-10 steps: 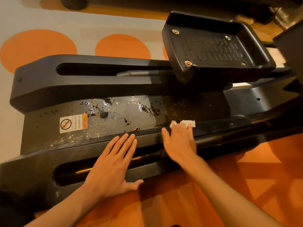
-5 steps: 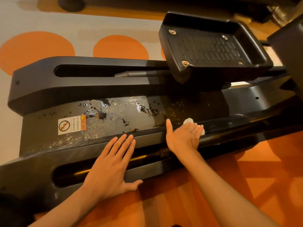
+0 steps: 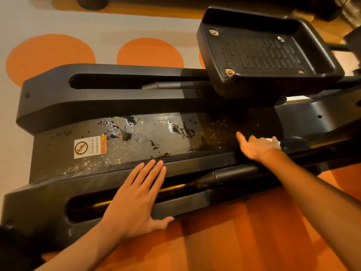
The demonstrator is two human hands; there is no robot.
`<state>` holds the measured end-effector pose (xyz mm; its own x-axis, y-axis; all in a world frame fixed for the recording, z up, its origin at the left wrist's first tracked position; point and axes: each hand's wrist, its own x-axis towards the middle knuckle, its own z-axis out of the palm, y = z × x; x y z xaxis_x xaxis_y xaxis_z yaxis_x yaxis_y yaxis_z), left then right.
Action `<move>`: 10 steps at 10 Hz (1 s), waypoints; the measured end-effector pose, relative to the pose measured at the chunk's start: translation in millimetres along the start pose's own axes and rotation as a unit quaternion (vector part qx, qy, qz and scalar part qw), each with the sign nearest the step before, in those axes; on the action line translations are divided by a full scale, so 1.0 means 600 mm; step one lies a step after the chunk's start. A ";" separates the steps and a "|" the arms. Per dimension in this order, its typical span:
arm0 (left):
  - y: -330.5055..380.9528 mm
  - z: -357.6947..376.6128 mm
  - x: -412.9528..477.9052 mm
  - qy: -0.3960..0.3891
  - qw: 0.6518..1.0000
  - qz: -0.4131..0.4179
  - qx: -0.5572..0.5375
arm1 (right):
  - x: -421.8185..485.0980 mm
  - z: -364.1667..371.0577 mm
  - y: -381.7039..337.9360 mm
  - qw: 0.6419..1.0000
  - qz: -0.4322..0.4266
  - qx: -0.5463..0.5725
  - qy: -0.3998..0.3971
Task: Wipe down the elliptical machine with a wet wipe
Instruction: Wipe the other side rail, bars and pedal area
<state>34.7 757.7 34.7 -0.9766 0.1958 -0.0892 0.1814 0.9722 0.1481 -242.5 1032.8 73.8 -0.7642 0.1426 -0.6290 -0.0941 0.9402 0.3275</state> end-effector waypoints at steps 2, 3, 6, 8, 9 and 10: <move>-0.002 0.000 -0.001 0.001 1.000 0.001 0.000 | -0.034 0.019 -0.057 0.998 -0.013 0.062 0.015; 0.000 0.001 0.000 0.003 1.000 0.004 0.001 | -0.132 0.055 -0.153 0.985 -0.149 0.055 0.073; 0.000 0.000 0.000 -0.003 1.000 0.001 -0.005 | -0.057 0.005 -0.035 0.998 -0.050 0.032 0.011; 0.001 -0.002 0.000 0.001 1.000 0.000 -0.010 | 0.018 -0.022 0.026 0.997 0.056 0.048 -0.033; -0.001 -0.001 -0.001 0.000 1.000 0.000 -0.010 | -0.063 0.001 -0.054 0.999 -0.004 0.030 0.020; 0.001 0.000 0.000 0.003 1.000 0.001 -0.010 | -0.166 0.054 -0.165 0.990 -0.094 -0.029 0.100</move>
<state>35.1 758.5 35.0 -0.9768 0.1971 -0.0836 0.1810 0.9689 0.1689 -136.2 935.3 81.4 -0.8403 -0.1019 -0.5325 -0.2777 0.9245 0.2612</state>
